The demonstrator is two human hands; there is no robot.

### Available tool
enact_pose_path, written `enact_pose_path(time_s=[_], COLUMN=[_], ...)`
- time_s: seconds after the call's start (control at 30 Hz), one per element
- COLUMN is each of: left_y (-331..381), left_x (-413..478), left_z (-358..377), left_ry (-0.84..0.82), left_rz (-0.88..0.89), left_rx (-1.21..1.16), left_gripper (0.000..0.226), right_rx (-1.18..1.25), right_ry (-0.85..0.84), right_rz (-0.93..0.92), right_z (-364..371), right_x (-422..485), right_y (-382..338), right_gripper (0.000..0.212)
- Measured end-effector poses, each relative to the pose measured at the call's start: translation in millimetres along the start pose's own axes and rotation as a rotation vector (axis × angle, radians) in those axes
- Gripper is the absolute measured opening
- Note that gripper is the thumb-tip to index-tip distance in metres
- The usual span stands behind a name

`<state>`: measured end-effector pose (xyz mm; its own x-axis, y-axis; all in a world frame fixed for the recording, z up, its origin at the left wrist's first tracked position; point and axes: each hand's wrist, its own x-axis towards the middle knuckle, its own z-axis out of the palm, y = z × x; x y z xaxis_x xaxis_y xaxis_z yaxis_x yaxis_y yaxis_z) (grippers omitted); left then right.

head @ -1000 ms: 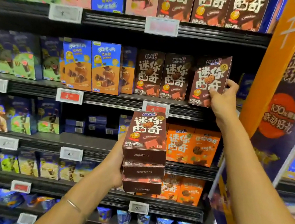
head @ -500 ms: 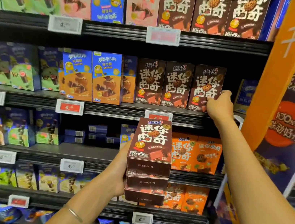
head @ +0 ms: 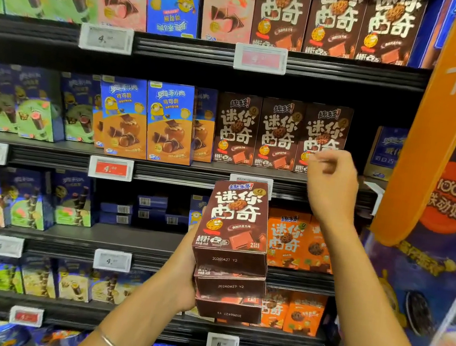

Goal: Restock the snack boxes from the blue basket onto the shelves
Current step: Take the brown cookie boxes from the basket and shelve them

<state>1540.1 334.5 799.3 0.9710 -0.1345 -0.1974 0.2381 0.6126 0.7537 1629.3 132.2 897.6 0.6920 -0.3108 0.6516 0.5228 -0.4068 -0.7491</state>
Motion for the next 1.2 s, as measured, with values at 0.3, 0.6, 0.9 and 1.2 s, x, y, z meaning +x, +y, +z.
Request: enact_pose_path(time_s=[0.3, 0.6, 0.9, 1.2], left_y=[15, 22, 28, 33], left_x=[-7, -21, -26, -32], left_z=[9, 11, -10, -16], left_ry=[0.025, 0.027, 0.102, 0.125], left_rz=[0.118, 0.267, 0.305, 0.310], left_rx=[-0.034, 0.052, 0.022, 0.010], left_gripper=[0.068, 0.057, 0.050, 0.052], right_rx=[-0.002, 0.243, 0.338, 0.085], right_ry=[-0.719, -0.717, -0.160, -0.137], right_rz=[0.266, 0.215, 0.062, -0.025], right_z=[2, 1, 37, 83], right_x=[-56, -45, 15, 27], right_y=[-44, -54, -47, -34], right_gripper=[0.060, 0.028, 0.038, 0.040])
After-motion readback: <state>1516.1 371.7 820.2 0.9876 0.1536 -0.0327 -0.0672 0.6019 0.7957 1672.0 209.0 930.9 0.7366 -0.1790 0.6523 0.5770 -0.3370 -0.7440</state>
